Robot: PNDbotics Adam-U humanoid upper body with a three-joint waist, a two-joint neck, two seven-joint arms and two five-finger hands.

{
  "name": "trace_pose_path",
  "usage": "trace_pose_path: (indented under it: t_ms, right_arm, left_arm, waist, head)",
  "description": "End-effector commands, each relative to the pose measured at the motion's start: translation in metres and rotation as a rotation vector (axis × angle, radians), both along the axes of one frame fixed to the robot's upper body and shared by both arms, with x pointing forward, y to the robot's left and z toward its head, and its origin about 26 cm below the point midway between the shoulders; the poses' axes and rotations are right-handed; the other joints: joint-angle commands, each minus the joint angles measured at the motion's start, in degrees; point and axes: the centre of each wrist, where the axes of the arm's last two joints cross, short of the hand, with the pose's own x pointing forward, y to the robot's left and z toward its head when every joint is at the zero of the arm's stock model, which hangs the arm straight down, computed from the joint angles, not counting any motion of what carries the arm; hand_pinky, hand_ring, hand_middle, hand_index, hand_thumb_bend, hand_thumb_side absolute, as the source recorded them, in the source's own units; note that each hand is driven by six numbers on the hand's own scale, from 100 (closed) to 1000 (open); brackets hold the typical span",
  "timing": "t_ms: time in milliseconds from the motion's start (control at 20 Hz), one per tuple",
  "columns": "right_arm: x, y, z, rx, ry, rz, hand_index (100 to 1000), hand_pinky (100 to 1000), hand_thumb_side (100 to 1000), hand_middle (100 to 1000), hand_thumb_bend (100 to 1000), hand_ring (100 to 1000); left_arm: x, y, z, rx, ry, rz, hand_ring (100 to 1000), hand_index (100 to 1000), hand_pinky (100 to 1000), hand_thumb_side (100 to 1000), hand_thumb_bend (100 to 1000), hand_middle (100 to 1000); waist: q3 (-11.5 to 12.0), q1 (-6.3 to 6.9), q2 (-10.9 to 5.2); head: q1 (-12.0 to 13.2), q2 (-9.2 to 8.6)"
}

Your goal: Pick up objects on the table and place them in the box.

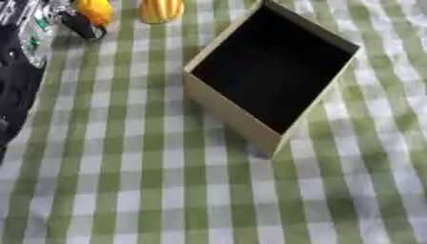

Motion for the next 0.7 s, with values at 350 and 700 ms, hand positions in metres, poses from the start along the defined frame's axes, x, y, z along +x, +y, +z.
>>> trace_pose_path:
  t_ms: [350, 700]
  right_arm:
    - [-0.001, 0.001, 0.003, -0.004, -0.002, -0.001, 776, 869, 550, 610, 100, 772]
    - [-0.003, -0.002, 0.0, 0.004, 0.011, -0.011, 777, 869, 550, 611, 100, 773]
  left_arm:
    - [-0.004, 0.003, 0.014, -0.022, -0.034, -0.015, 695, 774, 639, 100, 115, 618]
    - [-0.012, -0.007, 0.023, 0.055, -0.077, -0.072, 678, 761, 631, 100, 111, 605]
  waist:
    - [0.22, -0.18, -1.58]
    - [1.19, -0.63, -2.98]
  head:
    - [-0.04, 0.03]
    - [-0.82, 1.14]
